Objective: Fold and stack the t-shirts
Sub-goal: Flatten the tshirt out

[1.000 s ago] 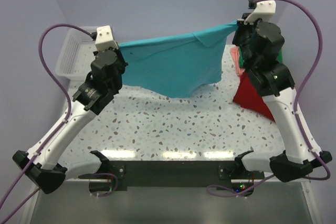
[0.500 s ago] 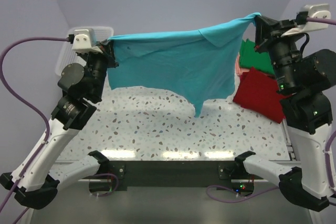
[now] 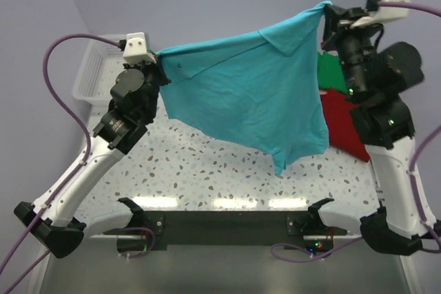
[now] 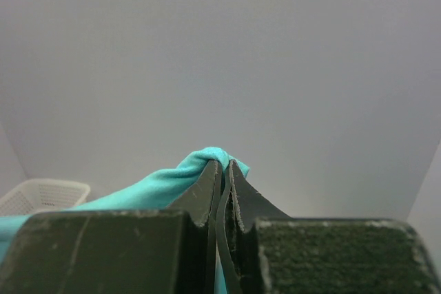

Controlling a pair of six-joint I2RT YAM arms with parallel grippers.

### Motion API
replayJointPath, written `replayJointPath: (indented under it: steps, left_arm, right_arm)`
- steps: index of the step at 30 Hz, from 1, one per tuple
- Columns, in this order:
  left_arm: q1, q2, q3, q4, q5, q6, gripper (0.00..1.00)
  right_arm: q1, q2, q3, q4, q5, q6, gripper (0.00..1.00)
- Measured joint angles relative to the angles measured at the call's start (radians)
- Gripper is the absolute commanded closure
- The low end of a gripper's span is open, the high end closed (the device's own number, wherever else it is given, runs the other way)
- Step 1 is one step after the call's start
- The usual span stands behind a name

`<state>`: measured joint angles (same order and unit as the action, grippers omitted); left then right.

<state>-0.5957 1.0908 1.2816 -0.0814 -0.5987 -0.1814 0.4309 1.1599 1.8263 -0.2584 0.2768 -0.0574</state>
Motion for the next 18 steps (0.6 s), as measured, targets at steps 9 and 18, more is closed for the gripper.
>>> replayJointPath:
  steps: [9,18]
  left_arm:
    - [0.005,0.231,-0.100,0.074,-0.097,-0.035,1.00]
    - [0.053,0.585,-0.151,0.111,-0.226,-0.080,1.00]
  right_arm:
    - [-0.006,0.340,-0.185,0.125,0.047,0.002,1.00]
    - [-0.020,0.724,-0.216,0.193,0.046,0.023,1.00]
